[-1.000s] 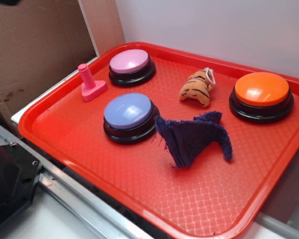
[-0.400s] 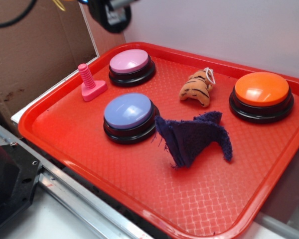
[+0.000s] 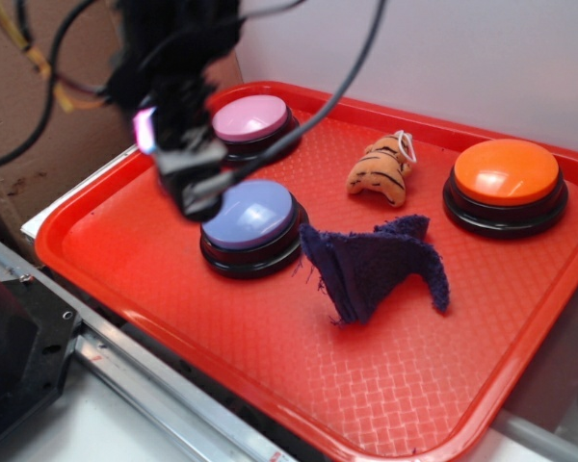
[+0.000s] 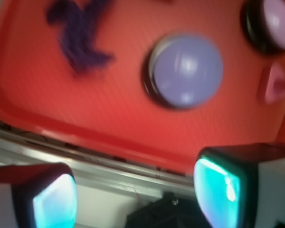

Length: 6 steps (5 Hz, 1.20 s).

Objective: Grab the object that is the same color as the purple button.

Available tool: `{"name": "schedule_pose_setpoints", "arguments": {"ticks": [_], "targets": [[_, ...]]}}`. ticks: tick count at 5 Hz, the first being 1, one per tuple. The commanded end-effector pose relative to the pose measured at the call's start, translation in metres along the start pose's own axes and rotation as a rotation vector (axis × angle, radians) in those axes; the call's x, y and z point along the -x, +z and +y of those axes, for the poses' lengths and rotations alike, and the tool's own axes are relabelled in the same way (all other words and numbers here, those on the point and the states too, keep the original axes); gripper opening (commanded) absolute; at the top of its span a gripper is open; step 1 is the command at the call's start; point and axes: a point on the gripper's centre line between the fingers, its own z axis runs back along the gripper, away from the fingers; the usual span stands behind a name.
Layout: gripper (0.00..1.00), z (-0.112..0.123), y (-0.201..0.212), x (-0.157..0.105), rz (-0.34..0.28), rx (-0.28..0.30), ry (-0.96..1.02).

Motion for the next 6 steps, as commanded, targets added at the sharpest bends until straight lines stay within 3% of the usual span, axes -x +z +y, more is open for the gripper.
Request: {"name": "schedule_pose_setpoints", "arguments": {"ticks": [1,3,4,5,6], "targets": [[1.00,-0.005,-0.013,0.009,-0.033,0.027,0.018],[1.00,-0.011,-0.025,0.015,-0.016,0.051,-0.013],[1.00,-0.015,-0.017,-0.001,-0.031,0.049,-0.002],[1.00,-0.025,-0.019,-0.023,-0.032,0.095,-0.036],[1.00,-0.029,-0.024,-0.050,-0.023,0.065,-0.094]]}}
